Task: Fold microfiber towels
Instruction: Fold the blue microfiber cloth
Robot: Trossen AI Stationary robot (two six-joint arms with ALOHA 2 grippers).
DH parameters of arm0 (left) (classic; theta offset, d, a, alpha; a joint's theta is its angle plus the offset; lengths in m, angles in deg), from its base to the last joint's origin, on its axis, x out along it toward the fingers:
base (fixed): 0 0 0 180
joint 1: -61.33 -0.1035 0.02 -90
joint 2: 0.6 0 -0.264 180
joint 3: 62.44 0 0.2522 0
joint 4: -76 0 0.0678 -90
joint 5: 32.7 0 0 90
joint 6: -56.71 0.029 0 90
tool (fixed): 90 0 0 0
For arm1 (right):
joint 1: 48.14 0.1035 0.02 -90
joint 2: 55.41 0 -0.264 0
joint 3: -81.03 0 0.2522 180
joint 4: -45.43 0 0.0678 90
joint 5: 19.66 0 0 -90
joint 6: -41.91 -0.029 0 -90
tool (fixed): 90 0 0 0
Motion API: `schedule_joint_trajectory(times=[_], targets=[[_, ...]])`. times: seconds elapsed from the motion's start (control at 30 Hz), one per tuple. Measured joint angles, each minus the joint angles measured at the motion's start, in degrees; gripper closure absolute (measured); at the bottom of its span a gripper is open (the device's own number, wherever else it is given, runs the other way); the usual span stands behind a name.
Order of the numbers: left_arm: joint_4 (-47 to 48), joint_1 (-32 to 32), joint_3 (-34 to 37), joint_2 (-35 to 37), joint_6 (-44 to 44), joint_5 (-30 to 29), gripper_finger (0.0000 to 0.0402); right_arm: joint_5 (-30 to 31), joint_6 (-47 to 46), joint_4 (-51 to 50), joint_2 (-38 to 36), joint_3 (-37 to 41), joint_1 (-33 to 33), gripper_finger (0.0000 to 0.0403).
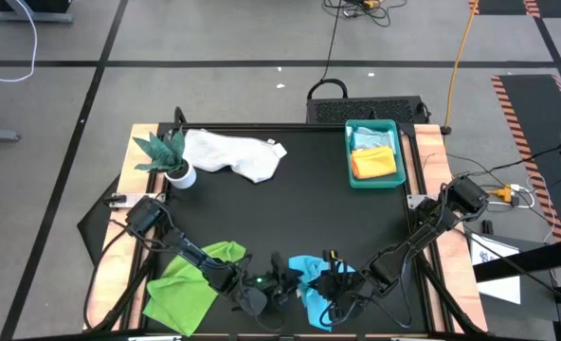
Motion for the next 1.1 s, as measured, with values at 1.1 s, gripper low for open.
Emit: schedule_joint_trajectory(times=[1.1], targets=[[1.5, 0.0, 0.0, 0.2, -3.6, 1.8, 0.0299, 0.0, -1.1, 0.0, 0.0, 0.0, 0.0, 0.0387]])
